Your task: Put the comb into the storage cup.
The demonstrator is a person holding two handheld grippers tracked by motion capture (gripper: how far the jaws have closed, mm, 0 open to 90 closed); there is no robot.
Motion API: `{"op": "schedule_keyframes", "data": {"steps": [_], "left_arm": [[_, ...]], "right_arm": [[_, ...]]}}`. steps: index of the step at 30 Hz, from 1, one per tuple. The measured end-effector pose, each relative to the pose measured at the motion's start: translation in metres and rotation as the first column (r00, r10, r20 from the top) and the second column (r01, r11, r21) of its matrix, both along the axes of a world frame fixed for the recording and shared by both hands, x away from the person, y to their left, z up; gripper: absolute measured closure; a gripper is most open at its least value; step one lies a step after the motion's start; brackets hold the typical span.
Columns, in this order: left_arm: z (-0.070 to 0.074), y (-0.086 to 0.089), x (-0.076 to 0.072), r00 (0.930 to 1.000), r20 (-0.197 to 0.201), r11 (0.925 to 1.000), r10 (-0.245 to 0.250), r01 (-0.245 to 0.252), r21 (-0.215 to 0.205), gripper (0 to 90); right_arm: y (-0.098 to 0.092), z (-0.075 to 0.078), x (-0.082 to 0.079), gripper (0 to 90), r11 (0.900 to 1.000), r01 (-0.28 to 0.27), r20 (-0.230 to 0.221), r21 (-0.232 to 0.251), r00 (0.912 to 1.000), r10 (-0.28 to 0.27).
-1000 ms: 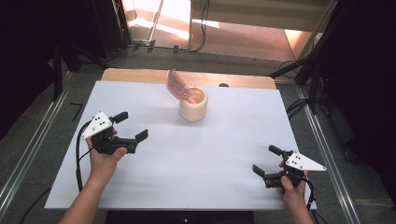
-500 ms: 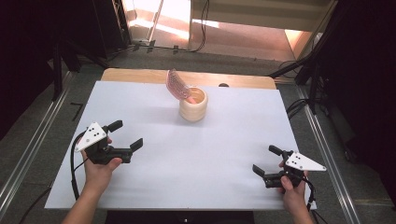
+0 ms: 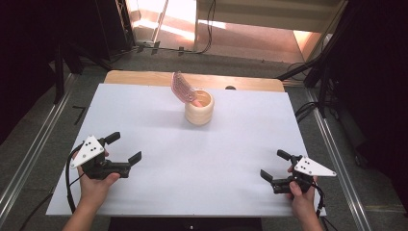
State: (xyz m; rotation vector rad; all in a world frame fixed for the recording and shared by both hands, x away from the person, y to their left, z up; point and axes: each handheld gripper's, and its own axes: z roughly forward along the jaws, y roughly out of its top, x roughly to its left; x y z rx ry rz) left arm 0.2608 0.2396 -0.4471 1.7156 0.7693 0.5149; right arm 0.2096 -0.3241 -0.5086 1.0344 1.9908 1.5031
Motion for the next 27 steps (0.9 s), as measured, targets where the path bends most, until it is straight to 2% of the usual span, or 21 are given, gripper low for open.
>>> {"op": "schedule_keyframes", "data": {"steps": [10, 12, 18, 27], "left_arm": [[-0.007, 0.014, -0.009, 0.9997, -0.007, 0.9996, 0.024, -0.024, 0.013, 0.0], [-0.009, 0.017, -0.011, 0.9994, -0.011, 0.9994, 0.033, -0.033, 0.006, 0.0], [-0.013, 0.026, -0.014, 0.9983, -0.020, 0.9984, 0.054, -0.054, 0.019, 0.0], [-0.019, 0.036, -0.016, 0.9972, -0.034, 0.9977, 0.067, -0.067, 0.014, 0.0]], "right_arm": [[0.000, 0.000, 0.000, 0.0, 1.000, 0.001, 0.000, 0.000, 1.0000, -0.001], [0.000, 0.000, 0.000, 0.0, 1.000, 0.000, 0.000, 0.000, 1.0000, 0.000], [0.000, 0.000, 0.000, 0.0, 1.000, -0.001, 0.000, -0.001, 1.0000, 0.001], [0.000, 0.000, 0.000, 0.0, 1.000, -0.001, 0.001, 0.001, 1.0000, 0.001]]}}
